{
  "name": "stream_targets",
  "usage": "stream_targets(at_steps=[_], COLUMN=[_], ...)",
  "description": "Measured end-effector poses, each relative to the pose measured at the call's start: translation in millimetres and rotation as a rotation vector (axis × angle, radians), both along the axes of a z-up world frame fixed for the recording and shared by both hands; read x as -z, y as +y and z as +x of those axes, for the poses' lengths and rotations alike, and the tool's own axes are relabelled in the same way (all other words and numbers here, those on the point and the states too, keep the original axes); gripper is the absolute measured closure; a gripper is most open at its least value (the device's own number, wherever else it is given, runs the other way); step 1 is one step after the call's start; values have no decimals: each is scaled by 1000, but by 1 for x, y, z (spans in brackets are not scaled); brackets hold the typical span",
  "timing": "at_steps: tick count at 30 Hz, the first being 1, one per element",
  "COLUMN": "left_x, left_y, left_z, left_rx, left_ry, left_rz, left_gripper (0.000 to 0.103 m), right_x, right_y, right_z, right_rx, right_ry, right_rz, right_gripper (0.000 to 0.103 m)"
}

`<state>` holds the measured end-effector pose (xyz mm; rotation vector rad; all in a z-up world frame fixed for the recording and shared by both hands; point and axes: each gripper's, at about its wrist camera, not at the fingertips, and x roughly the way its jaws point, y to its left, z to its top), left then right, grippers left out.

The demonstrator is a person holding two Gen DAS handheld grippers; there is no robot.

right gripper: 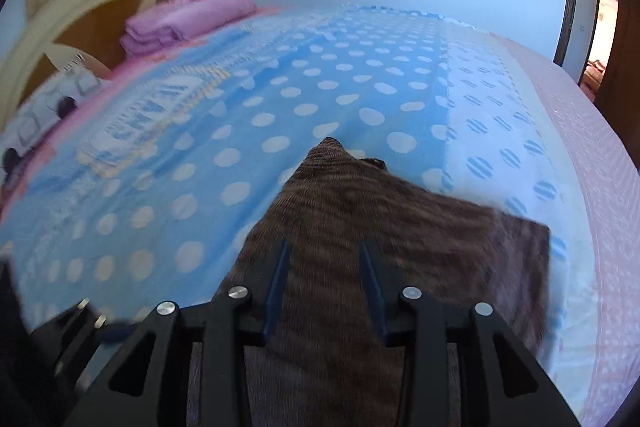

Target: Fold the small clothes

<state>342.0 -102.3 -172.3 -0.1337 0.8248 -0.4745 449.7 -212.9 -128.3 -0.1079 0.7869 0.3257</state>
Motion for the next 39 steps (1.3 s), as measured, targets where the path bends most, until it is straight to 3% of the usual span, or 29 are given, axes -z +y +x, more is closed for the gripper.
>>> stream_targets(at_steps=[5, 7, 11, 13, 18, 22, 24, 26, 27, 32, 35, 39], left_x=[6, 7, 7, 7, 4, 5, 4, 3, 3, -6, -13, -10], left_y=[18, 13, -6, -11, -10, -13, -15, -16, -16, -5, -2, -14], left_z=[5, 4, -1, -6, -11, -9, -9, -10, -11, -19, -15, 4], left_rx=[-75, -75, -52, -43, -62, -71, -74, -77, -75, -104, -135, -107], left_ry=[36, 28, 5, -9, -39, -27, -34, -41, -41, -84, -89, -27], left_rz=[-66, -32, 72, 110, 148, 165, 179, 187, 185, 131, 96, 89], left_gripper=[5, 4, 4, 2, 0, 0, 0, 0, 0, 0, 0, 0], right_x=[-5, 4, 46, 48, 22, 4, 7, 22, 33, 36, 22, 10], right_y=[-41, -58, -84, -89, -95, -106, -106, -102, -103, -134, -128, -102], right_z=[-64, -83, -101, -110, -104, -75, -59, -39, -30, -36, -45, -23], right_rx=[-10, 6, 65, 62, 114, 174, 166, 183, 224, 308, 289, 231], right_ry=[-22, -23, 73, 33, -44, -86, -59, 7, 44, 39, -37, -51], right_rz=[42, 30, -9, 16, 86, 133, 131, 51, -8, 95, 93, 55], right_gripper=[63, 63, 67, 67, 67, 67, 67, 67, 67, 67, 67, 65])
